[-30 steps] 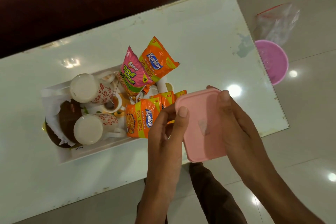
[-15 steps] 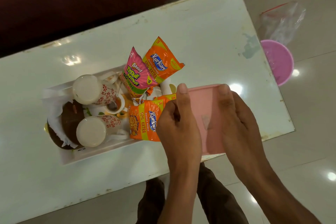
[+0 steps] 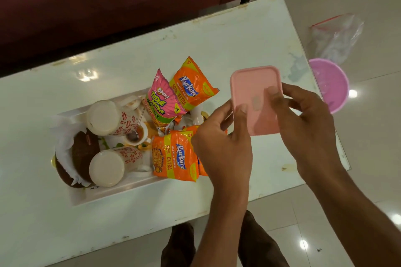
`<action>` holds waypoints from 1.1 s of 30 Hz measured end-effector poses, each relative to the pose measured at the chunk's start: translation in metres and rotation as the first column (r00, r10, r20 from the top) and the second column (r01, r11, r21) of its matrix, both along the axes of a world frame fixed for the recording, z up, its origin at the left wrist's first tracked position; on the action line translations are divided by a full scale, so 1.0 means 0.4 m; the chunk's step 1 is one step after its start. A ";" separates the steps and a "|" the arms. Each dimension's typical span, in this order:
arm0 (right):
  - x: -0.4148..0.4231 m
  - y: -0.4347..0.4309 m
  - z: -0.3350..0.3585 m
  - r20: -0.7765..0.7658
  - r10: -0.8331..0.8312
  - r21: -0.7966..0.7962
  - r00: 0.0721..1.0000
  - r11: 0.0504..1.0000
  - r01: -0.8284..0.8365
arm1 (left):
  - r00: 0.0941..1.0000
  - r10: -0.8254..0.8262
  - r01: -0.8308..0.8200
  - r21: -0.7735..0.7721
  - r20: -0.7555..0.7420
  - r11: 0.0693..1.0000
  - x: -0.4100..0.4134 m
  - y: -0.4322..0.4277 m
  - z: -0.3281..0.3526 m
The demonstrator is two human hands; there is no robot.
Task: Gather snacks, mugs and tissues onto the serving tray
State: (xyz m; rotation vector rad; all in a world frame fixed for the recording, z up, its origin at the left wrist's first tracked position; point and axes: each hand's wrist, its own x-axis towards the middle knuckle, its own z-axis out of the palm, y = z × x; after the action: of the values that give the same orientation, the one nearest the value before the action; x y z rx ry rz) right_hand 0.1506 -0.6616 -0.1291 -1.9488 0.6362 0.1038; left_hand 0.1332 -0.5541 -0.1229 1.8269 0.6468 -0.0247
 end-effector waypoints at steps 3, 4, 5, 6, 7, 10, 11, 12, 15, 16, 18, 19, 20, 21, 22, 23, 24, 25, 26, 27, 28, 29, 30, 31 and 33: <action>0.040 -0.025 -0.027 0.016 -0.066 0.026 0.998 0.997 0.066 | 0.995 -0.100 0.101 0.033 -0.019 0.994 0.039 -0.014 -0.024; 0.052 -0.032 -0.042 -0.004 -0.096 0.065 0.995 0.993 0.096 | 0.989 -0.142 0.143 0.044 -0.039 0.989 0.047 -0.018 -0.034; 0.064 -0.039 -0.061 -0.031 -0.125 0.093 0.992 0.987 0.128 | 0.985 -0.160 0.163 0.050 -0.060 0.985 0.054 -0.018 -0.043; 0.074 -0.043 -0.082 -0.056 -0.145 0.103 0.988 0.983 0.150 | 0.987 -0.147 0.150 0.048 -0.071 0.987 0.058 -0.013 -0.051; 0.083 -0.045 -0.105 -0.077 -0.156 0.096 0.985 0.982 0.163 | 0.992 -0.107 0.110 0.035 -0.073 0.993 0.059 -0.002 -0.055; 0.096 -0.037 -0.173 -0.113 -0.165 0.066 0.980 0.983 0.173 | 0.999 0.026 -0.028 -0.040 -0.045 0.999 0.042 0.054 -0.051; 0.098 -0.034 -0.195 -0.130 -0.163 0.056 0.978 0.984 0.171 | 0.999 0.038 -0.039 -0.048 -0.033 0.998 0.030 0.075 -0.047; 0.099 -0.031 -0.214 -0.151 -0.159 0.049 0.976 0.985 0.168 | 0.999 0.034 -0.035 -0.038 -0.019 0.999 0.016 0.097 -0.042; 0.092 -0.019 -0.256 -0.202 -0.118 0.035 0.972 0.991 0.127 | 1.000 0.031 -0.031 -0.014 -0.006 0.999 -0.031 0.153 -0.026; 0.088 -0.012 -0.266 -0.209 -0.097 0.029 0.973 0.994 0.105 | 0.999 0.033 -0.033 -0.022 0.002 0.999 -0.046 0.168 -0.022; 0.078 0.005 -0.277 -0.215 -0.062 0.024 0.975 0.997 0.069 | 1.000 0.023 -0.023 -0.019 0.009 1.000 -0.072 0.191 -0.012; 0.075 0.014 -0.281 -0.218 -0.044 0.018 0.975 0.999 0.049 | 1.000 0.019 -0.019 -0.017 0.011 1.000 -0.084 0.201 -0.009; 0.072 0.023 -0.284 -0.223 -0.023 0.010 0.974 1.000 0.026 | 1.000 0.025 -0.024 -0.027 0.017 0.999 -0.093 0.210 -0.006; 0.070 0.031 -0.287 -0.227 -0.008 0.005 0.974 1.000 0.009 | 0.999 0.036 -0.035 -0.044 0.016 0.998 -0.102 0.217 -0.003; 0.069 0.037 -0.288 -0.229 0.000 0.009 0.974 1.000 0.002 | 0.999 0.039 -0.038 -0.052 0.013 0.998 -0.110 0.226 -0.002; 0.069 0.041 -0.290 -0.224 0.004 0.008 0.975 1.000 -0.002 | 0.999 0.034 -0.033 -0.044 0.007 0.998 -0.117 0.233 0.000; 0.070 0.044 -0.290 -0.220 0.004 -0.002 0.975 1.000 -0.005 | 1.000 0.028 -0.028 -0.031 -0.001 0.999 -0.124 0.240 0.001; 0.070 0.045 -0.291 -0.214 0.014 -0.023 0.977 1.000 -0.019 | 1.000 0.030 -0.031 -0.018 -0.008 0.999 -0.130 0.247 0.002; 0.069 0.045 -0.291 -0.212 0.026 -0.044 0.977 0.998 -0.036 | 0.999 0.035 -0.035 -0.015 -0.018 0.999 -0.138 0.255 0.002; 0.067 0.045 -0.291 -0.205 0.043 -0.066 0.978 0.996 -0.057 | 0.999 0.039 -0.039 -0.012 -0.022 0.999 -0.146 0.260 0.004; 0.067 0.045 -0.288 -0.204 0.059 -0.074 0.977 0.994 -0.075 | 0.999 0.043 -0.043 -0.013 -0.020 0.999 -0.153 0.265 0.005; 0.065 0.047 -0.286 -0.206 0.071 -0.069 0.976 0.994 -0.086 | 0.999 0.051 -0.051 -0.008 -0.016 0.999 -0.163 0.272 0.007; 0.066 0.045 -0.283 -0.219 0.078 -0.052 0.973 0.994 -0.091 | 0.998 0.059 -0.059 -0.008 -0.015 0.998 -0.170 0.277 0.007; 0.067 0.041 -0.282 -0.230 0.080 -0.053 0.970 0.994 -0.095 | 0.998 0.065 -0.065 -0.007 -0.011 0.998 -0.175 0.282 0.004; 0.064 0.042 -0.266 -0.195 0.080 -0.129 0.978 0.986 -0.106 | 0.997 0.079 -0.079 0.000 0.002 0.997 -0.185 0.298 0.012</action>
State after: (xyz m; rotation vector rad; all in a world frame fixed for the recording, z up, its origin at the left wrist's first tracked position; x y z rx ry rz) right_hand 0.1760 -0.6448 -0.2357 -2.1203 0.6909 0.3138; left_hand 0.0591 -0.4348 -0.1181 1.7997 0.7166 0.0300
